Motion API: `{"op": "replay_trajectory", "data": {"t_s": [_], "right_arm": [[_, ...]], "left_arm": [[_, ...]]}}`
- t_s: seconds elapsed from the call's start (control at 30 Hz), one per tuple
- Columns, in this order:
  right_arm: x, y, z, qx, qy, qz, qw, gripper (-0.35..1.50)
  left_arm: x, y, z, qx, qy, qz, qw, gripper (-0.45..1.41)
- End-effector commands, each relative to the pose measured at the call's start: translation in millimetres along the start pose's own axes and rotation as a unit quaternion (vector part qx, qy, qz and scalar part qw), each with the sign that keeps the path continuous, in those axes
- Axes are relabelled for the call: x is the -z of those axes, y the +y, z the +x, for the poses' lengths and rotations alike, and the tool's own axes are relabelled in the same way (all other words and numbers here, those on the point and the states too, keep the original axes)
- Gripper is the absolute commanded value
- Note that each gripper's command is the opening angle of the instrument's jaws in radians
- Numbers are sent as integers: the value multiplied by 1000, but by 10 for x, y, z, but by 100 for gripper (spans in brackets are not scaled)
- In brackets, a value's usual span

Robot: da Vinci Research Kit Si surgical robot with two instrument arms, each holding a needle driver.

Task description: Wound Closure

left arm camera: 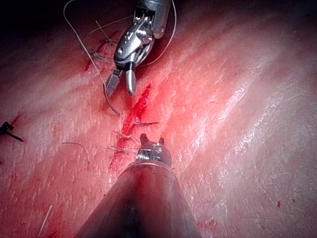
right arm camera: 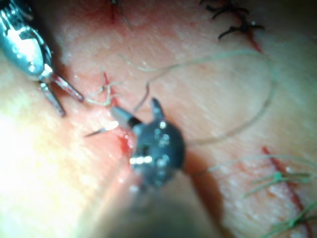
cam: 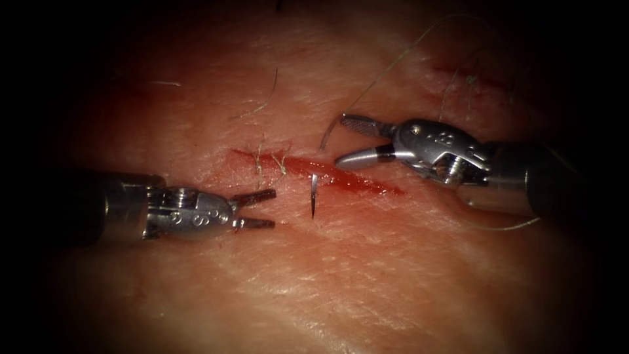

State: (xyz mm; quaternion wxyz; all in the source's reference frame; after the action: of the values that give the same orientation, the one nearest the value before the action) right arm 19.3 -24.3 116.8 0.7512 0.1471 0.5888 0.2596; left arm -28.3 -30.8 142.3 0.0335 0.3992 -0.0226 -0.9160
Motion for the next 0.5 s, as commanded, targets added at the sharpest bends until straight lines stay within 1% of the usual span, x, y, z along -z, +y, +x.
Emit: {"op": "replay_trajectory", "data": {"t_s": [0.03,0.23,0.5], "right_arm": [[-12,-2,-2,2,5,0,1000,113],[-21,-3,1,8,20,-16,1000,113],[-17,5,12,18,43,-55,997,113]], "left_arm": [[-8,4,-1,0,0,-1,1000,32],[-8,5,-1,0,0,0,1000,32],[-9,7,-1,0,-1,1,1000,30]]}}
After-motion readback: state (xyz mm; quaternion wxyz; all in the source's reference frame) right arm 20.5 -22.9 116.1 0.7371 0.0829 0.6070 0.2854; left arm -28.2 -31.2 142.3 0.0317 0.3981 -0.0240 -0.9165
